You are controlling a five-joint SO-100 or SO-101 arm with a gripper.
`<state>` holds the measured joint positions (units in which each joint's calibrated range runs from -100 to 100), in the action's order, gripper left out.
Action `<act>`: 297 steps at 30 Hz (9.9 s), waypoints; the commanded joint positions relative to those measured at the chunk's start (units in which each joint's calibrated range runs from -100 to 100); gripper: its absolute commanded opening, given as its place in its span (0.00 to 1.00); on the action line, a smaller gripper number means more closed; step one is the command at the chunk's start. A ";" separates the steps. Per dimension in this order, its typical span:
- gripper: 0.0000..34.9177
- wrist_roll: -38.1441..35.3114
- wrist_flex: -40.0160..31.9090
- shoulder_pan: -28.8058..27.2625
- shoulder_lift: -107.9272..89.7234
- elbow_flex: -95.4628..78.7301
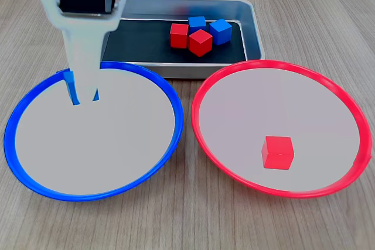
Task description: Move six blocks from tray to matching dishes
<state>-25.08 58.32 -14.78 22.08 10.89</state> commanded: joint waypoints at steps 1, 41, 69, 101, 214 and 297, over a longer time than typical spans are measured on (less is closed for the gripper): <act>0.61 -2.74 -3.72 -0.42 -0.89 -1.65; 0.32 -24.71 2.23 11.44 -44.04 -63.01; 0.00 5.96 21.37 25.93 -8.14 11.91; 0.55 -5.52 9.74 15.96 -33.98 -48.90; 0.00 -23.88 19.39 16.90 -46.34 -50.26; 0.00 18.56 10.40 10.87 -32.02 -21.59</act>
<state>-12.58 69.33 4.69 -15.43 -27.13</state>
